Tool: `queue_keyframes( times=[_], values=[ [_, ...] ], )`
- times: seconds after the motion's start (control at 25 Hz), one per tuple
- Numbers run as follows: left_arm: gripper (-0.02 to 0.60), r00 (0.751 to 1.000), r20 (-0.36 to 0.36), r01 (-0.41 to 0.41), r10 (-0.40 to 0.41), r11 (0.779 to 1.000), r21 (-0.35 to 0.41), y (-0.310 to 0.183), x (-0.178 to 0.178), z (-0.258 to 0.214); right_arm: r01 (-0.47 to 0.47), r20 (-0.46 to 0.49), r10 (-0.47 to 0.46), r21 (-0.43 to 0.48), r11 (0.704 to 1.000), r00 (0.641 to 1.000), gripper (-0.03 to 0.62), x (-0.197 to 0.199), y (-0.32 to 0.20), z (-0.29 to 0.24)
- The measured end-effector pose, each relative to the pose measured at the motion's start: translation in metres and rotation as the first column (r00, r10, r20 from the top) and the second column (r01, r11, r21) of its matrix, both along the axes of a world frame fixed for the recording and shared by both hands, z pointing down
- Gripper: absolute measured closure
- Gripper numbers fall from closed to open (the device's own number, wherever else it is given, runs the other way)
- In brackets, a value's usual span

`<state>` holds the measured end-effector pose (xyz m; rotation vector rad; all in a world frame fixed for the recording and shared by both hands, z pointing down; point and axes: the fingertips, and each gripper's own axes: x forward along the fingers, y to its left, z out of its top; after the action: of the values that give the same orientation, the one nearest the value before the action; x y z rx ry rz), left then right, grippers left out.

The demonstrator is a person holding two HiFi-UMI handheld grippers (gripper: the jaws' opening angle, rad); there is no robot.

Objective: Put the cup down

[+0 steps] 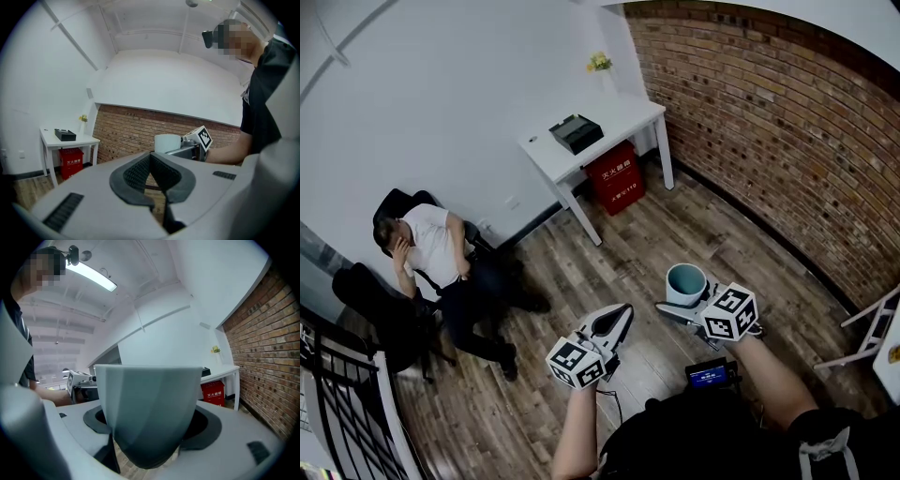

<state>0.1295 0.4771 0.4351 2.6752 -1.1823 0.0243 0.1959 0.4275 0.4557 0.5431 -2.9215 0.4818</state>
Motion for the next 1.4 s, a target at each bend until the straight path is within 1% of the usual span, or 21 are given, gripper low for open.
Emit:
queue_keyframes(
  times=[0.16,0.36,0.64,0.8,0.96,1.12,1.24,1.4],
  values=[
    [0.574,1.0,0.01,0.001,-0.001,1.0,-0.005,-0.012,0.013,0.001,-0.008,0.006,0.008,-0.009,1.0,1.0,0.203,0.017,-0.013,0.004],
    [0.574,1.0,0.007,0.012,-0.012,1.0,-0.017,-0.023,0.028,0.007,0.003,-0.002,-0.003,-0.028,1.0,1.0,0.203,0.031,-0.026,0.016],
    [0.574,1.0,0.002,0.017,-0.017,0.999,-0.041,-0.053,0.027,0.018,-0.011,0.001,0.011,-0.058,0.998,1.0,0.203,0.037,-0.056,0.027],
    [0.574,1.0,0.005,0.003,-0.003,0.999,-0.037,-0.078,0.023,0.025,-0.017,-0.011,0.017,-0.078,0.997,1.0,0.203,0.033,-0.079,0.039],
    [0.574,1.0,-0.013,-0.001,0.0,0.999,-0.041,-0.119,0.005,0.035,-0.033,-0.022,0.032,-0.08,0.996,0.999,0.203,0.021,-0.115,0.045],
    [0.574,1.0,-0.019,0.006,-0.007,0.999,-0.032,-0.177,-0.023,0.041,-0.063,-0.037,0.061,-0.075,0.995,0.997,0.203,0.002,-0.166,0.048],
    [0.574,1.0,-0.017,-0.007,0.007,1.0,-0.026,-0.222,-0.047,0.039,-0.086,-0.045,0.083,-0.074,0.994,0.996,0.203,-0.019,-0.212,0.044],
    [0.574,1.0,-0.002,-0.025,0.025,0.999,-0.023,-0.281,-0.085,0.035,-0.099,-0.042,0.097,-0.07,0.993,0.994,0.203,-0.057,-0.273,0.034]
  ],
)
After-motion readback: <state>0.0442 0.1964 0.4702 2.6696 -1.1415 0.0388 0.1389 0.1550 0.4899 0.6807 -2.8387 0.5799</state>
